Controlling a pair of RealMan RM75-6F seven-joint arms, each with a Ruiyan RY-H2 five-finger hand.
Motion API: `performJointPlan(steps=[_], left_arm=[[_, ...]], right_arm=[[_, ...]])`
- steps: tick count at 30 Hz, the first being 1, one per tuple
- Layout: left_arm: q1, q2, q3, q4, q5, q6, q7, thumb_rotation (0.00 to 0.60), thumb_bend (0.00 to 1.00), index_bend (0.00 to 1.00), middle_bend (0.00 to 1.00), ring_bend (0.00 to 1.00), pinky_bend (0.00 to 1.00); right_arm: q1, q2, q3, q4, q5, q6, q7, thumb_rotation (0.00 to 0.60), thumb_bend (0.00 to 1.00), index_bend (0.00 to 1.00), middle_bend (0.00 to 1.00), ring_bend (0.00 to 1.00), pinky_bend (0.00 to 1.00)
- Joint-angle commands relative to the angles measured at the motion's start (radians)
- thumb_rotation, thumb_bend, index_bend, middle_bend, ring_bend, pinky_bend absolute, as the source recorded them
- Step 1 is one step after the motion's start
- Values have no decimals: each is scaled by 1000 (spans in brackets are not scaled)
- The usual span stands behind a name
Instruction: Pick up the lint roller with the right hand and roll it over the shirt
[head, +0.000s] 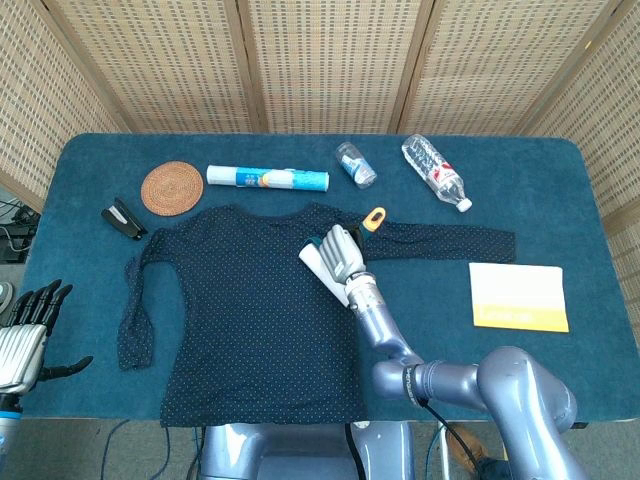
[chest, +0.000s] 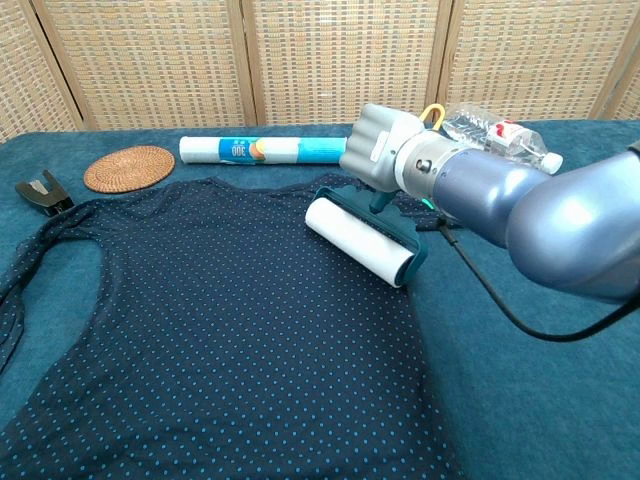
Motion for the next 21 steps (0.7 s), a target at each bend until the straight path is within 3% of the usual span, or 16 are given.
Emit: performJointPlan(steps=[1, 21], left_arm=[[0, 1, 1, -1, 3, 2, -1, 600, 0, 0, 0, 0, 0], [2, -4, 12, -5, 28, 18, 9, 600, 0, 0, 0, 0, 0]], right_arm=[[4, -7, -11, -26, 6, 24, -29, 600, 857, 684, 1000, 1000, 1000], [13, -63, -80, -241, -39, 166, -195, 600, 848, 695, 1000, 1000, 1000]])
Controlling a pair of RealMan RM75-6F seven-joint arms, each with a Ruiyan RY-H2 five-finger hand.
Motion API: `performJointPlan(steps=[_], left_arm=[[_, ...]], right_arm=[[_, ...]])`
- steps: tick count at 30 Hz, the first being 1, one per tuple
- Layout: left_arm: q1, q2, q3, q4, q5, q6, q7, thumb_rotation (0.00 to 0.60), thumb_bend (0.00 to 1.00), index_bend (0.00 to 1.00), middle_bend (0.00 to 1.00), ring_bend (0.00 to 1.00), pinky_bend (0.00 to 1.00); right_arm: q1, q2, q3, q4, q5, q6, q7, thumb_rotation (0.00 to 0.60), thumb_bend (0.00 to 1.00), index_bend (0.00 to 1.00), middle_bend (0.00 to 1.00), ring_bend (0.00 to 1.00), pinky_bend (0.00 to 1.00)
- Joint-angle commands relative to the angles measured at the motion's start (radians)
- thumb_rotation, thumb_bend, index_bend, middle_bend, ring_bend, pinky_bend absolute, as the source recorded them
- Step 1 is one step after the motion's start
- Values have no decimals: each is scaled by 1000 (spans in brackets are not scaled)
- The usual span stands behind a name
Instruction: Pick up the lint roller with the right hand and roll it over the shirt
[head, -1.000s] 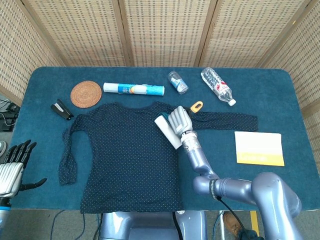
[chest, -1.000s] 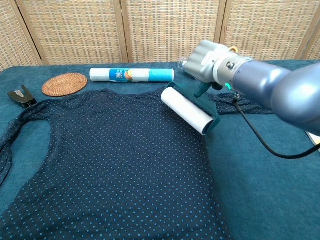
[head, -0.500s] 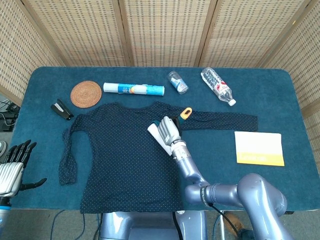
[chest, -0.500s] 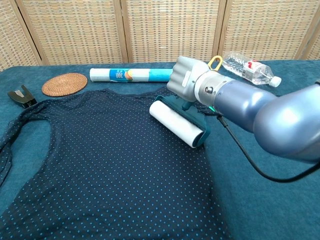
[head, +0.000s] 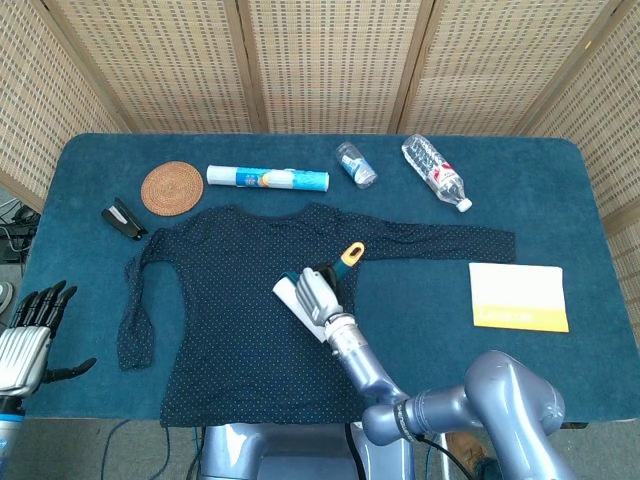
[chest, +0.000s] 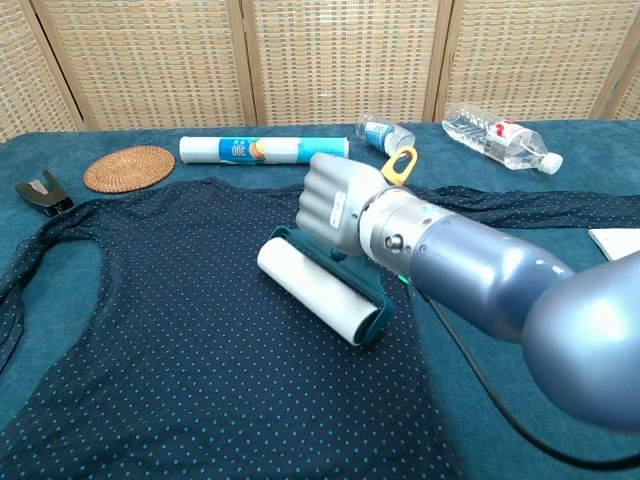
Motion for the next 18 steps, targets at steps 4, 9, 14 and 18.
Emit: performJointPlan(steps=[4, 9, 14, 18], left_arm=[[-1, -3, 2, 1, 0, -2, 5, 600, 0, 0, 0, 0, 0], [-1, -4, 2, 1, -1, -3, 8, 600, 0, 0, 0, 0, 0], [-2, -5, 3, 2, -2, -5, 11, 600, 0, 0, 0, 0, 0], [-3, -7, 3, 3, -4, -7, 15, 600, 0, 0, 0, 0, 0]], right_arm=[[7, -36, -22, -64, -21, 30, -46, 600, 847, 696, 1000, 1000, 1000], [5, -53, -40, -119, -39, 46, -67, 600, 846, 696, 1000, 1000, 1000], [2, -56, -51, -144, -52, 48, -70, 600, 845, 696, 1000, 1000, 1000], [-1, -56, -65, -165, -63, 43, -71, 600, 845, 696, 1000, 1000, 1000]])
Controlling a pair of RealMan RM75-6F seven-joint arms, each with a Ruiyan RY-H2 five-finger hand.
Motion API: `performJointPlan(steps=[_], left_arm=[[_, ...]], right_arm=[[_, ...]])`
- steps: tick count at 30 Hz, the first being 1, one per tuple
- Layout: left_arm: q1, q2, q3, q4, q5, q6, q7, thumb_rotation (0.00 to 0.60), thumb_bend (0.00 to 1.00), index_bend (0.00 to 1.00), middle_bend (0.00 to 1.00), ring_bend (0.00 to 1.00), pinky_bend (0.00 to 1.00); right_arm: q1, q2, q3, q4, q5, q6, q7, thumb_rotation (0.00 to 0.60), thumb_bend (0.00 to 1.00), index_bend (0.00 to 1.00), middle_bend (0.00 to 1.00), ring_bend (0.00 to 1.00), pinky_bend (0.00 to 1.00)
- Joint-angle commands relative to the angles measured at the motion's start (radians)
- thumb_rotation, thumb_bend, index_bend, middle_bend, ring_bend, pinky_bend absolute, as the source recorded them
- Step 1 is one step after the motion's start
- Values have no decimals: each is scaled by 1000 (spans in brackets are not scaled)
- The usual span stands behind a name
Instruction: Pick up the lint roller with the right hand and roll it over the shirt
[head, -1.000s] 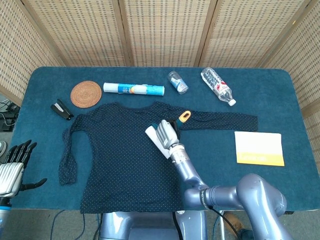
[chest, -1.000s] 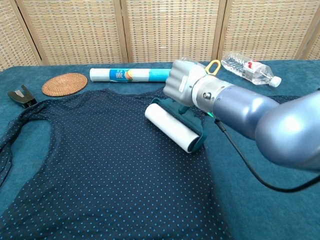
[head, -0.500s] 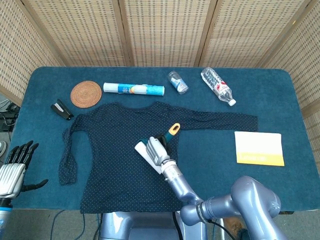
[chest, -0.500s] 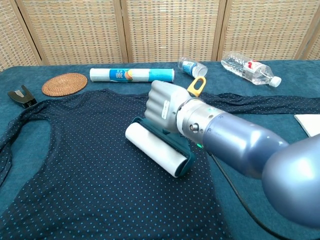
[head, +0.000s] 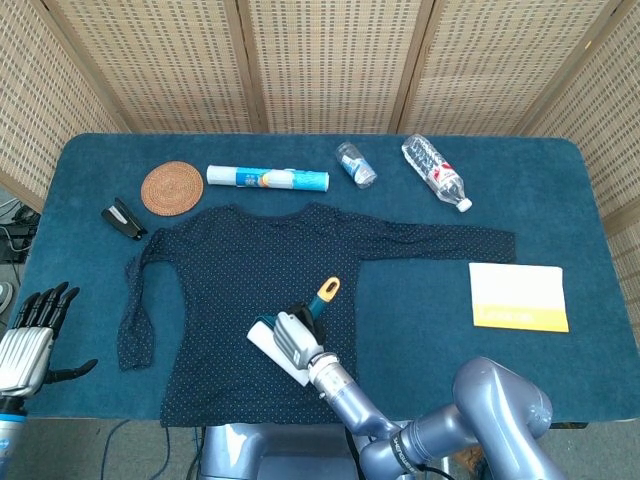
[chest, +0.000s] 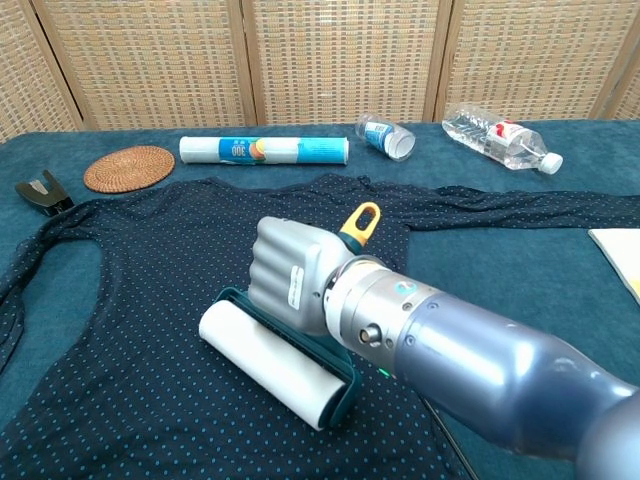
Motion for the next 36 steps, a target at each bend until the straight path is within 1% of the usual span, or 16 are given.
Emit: performJointPlan(steps=[1, 6, 13, 16, 18, 24, 27, 30, 36], left_arm=[[-1, -1, 0, 0, -2, -2, 2, 600, 0, 0, 0, 0, 0], [-2, -2, 0, 1, -4, -4, 3, 600, 0, 0, 0, 0, 0], [-2, 1, -2, 2, -8, -5, -3, 600, 0, 0, 0, 0, 0], [-2, 6, -7, 1, -13, -2, -12, 600, 0, 0, 0, 0, 0], [-2, 10, -10, -1, -15, 1, -20, 600, 0, 0, 0, 0, 0], [-2, 12, -12, 0, -18, 0, -26, 600, 0, 0, 0, 0, 0], [-1, 12, -12, 1, -19, 2, -27, 600, 0, 0, 0, 0, 0], [-1, 12, -12, 2, -19, 1, -28, 600, 0, 0, 0, 0, 0], [-3, 10, -11, 1, -20, -2, -21, 600, 0, 0, 0, 0, 0]], right_arm=[[-2, 1, -10, -13, -11, -5, 1, 600, 844, 697, 1000, 1000, 1000], [-4, 5, -11, -7, -22, -12, 11, 600, 842, 700, 1000, 1000, 1000], [-17, 37, -8, 44, -24, -19, 39, 600, 840, 700, 1000, 1000, 1000], [-27, 57, -10, 94, -23, -23, 50, 600, 839, 701, 1000, 1000, 1000], [-39, 73, -1, 151, -2, -25, 62, 600, 838, 701, 1000, 1000, 1000], [-60, 107, 15, 248, 26, -55, 94, 600, 825, 708, 1000, 1000, 1000], [-65, 116, 14, 285, 31, -66, 91, 600, 820, 708, 1000, 1000, 1000], [-71, 119, 17, 297, 33, -73, 93, 600, 815, 708, 1000, 1000, 1000], [-76, 107, 12, 268, 13, -71, 83, 600, 815, 709, 1000, 1000, 1000]])
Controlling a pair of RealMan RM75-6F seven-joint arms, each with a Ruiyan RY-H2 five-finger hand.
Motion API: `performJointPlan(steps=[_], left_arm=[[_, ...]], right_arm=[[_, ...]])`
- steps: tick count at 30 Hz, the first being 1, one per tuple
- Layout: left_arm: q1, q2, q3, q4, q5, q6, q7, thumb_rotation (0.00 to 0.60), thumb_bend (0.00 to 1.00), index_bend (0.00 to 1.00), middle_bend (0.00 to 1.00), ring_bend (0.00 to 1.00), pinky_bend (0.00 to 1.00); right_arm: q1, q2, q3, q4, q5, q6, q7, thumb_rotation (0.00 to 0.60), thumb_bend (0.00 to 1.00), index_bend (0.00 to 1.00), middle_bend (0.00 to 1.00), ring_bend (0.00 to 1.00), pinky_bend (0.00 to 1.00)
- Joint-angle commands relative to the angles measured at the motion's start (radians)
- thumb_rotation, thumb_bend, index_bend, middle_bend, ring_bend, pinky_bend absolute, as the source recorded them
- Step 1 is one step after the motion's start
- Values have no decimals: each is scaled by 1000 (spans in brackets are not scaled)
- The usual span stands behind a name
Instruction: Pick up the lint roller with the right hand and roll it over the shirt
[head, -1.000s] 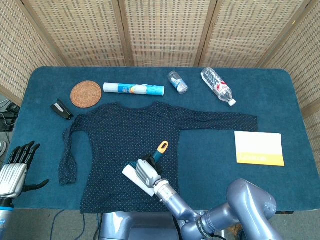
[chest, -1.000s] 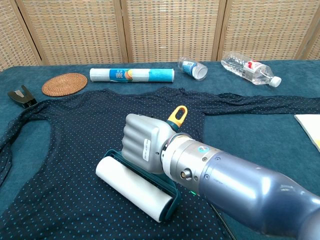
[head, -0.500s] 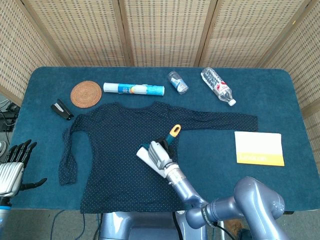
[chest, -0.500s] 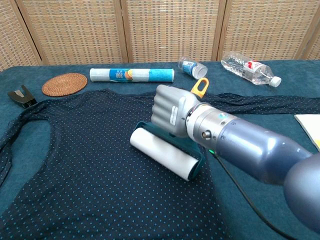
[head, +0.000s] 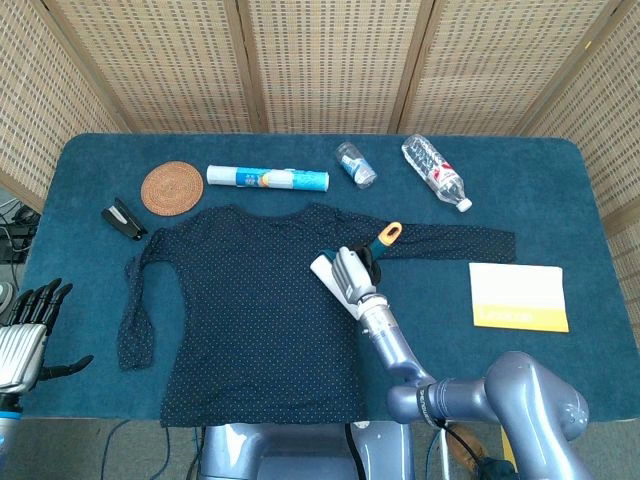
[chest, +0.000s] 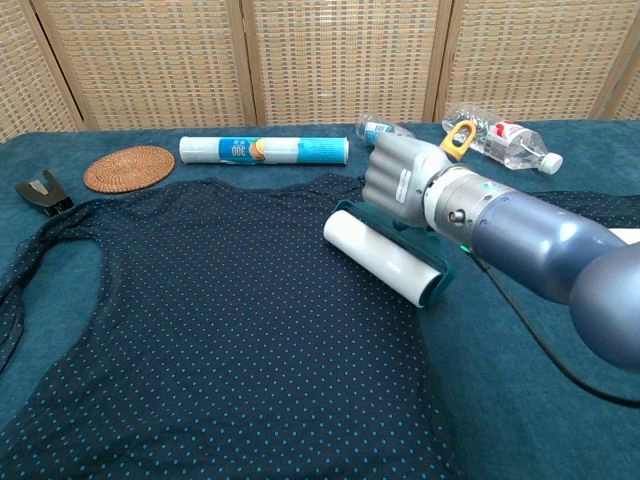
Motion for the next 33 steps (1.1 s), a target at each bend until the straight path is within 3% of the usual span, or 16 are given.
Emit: performJointPlan(steps=[1, 21, 33], left_arm=[[0, -1, 0, 0, 0, 0, 1, 600, 0, 0, 0, 0, 0], [1, -2, 2, 6, 0, 0, -1, 600, 0, 0, 0, 0, 0], [0, -2, 1, 5, -2, -1, 1, 600, 0, 0, 0, 0, 0]], right_arm=[[-1, -12, -4, -18, -17, 4, -5, 600, 815, 709, 1000, 1000, 1000], [0, -124, -64, -192, -144, 57, -118, 600, 815, 711, 1000, 1000, 1000], [-32, -97, -58, -107, -141, 56, -106, 600, 815, 716, 1000, 1000, 1000]])
